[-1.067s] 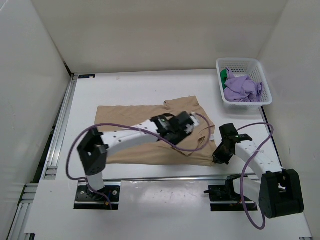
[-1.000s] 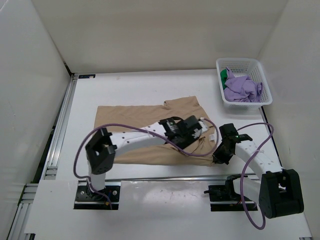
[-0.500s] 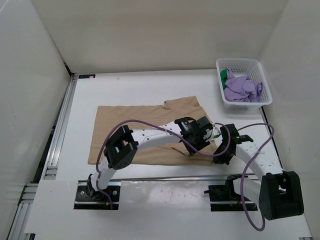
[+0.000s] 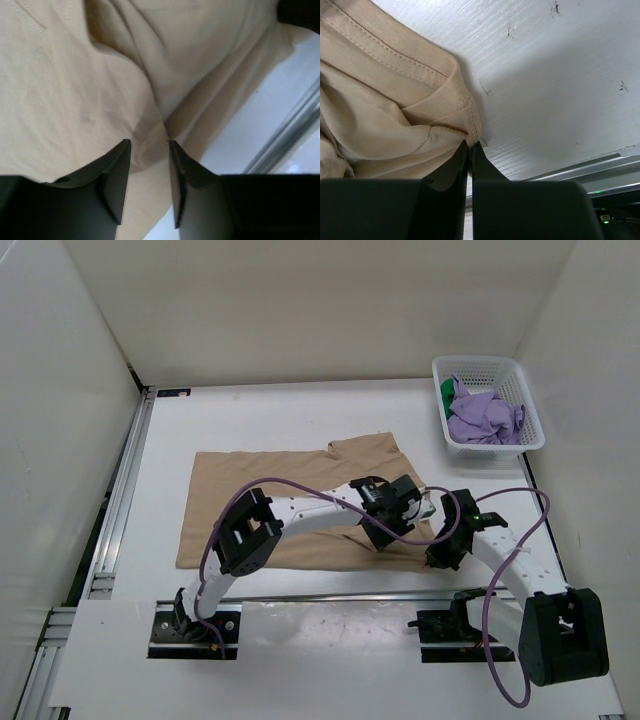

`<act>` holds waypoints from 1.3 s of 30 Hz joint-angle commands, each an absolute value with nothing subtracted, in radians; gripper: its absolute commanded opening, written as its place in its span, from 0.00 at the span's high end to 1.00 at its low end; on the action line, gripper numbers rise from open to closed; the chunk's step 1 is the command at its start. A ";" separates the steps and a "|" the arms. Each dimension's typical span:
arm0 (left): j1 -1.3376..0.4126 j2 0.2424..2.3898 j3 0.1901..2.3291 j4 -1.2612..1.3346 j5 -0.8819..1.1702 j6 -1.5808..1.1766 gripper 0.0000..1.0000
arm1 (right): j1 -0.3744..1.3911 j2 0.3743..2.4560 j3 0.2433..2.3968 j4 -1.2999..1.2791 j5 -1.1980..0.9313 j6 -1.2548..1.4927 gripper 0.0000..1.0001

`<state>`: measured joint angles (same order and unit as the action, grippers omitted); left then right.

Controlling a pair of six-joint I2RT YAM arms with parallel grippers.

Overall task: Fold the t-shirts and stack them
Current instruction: Fold the flattened tshirt in 1/3 of the way

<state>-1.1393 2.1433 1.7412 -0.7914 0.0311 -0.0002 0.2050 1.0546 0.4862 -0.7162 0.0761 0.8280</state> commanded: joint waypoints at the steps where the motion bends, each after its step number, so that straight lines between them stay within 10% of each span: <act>1: -1.129 2.149 1.733 -0.767 -0.024 0.000 0.56 | 0.204 1.034 0.483 -0.738 0.101 0.818 1.00; 39: -1.129 2.129 1.727 -0.795 0.126 0.000 0.50 | 0.195 1.034 0.483 -0.729 0.101 0.808 1.00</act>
<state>-1.1267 2.1414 1.6897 -0.7910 0.1013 -0.0013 0.1982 1.0466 0.4858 -0.7166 0.0769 0.8261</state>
